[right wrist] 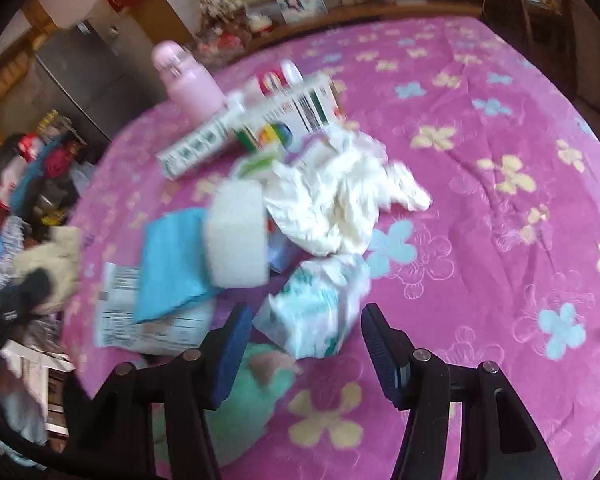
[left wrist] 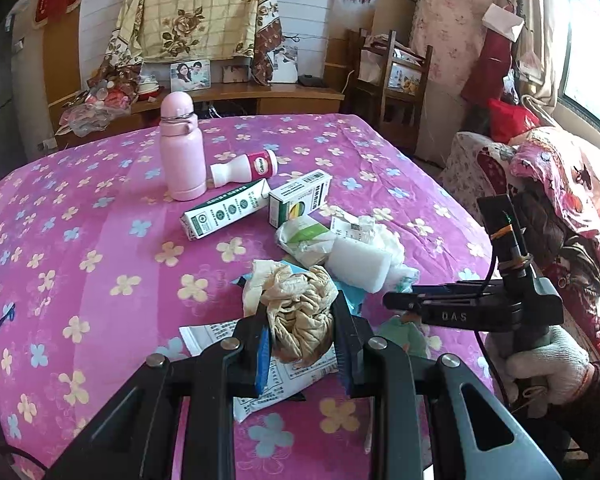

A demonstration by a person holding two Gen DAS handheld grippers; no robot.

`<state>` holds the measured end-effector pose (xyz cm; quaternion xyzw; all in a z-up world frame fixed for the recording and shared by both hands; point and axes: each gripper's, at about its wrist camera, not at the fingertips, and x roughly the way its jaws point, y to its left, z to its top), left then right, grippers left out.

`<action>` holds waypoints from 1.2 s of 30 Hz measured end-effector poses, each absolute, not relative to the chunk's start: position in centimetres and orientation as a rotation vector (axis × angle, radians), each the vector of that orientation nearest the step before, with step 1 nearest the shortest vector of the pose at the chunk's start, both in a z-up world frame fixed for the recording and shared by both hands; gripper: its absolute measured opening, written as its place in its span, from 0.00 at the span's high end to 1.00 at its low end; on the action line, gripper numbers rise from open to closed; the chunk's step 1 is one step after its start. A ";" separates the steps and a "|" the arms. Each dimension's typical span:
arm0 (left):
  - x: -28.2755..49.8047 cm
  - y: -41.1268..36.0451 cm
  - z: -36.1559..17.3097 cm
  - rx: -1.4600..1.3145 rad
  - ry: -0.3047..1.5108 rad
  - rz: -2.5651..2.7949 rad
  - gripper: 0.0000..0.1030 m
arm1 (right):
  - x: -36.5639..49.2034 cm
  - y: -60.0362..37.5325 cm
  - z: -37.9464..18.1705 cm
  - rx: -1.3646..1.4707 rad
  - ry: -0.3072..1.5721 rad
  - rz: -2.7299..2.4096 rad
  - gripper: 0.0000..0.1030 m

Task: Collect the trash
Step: 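Carry the tan paper and white tissue in both tools over the white bucket, then open both tools to drop the paper and tissue into the bucket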

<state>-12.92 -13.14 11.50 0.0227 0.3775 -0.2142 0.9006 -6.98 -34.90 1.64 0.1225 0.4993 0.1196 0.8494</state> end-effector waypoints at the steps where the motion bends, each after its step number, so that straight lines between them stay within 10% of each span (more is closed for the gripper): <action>1: -12.9 -13.3 11.6 0.051 0.779 -0.445 0.72 | -7.1 -35.2 1.7 0.273 1.041 0.258 0.69; 36: -12.7 -50.0 11.0 0.114 0.903 -0.860 0.72 | -18.5 -68.5 5.0 0.381 0.968 -0.169 0.74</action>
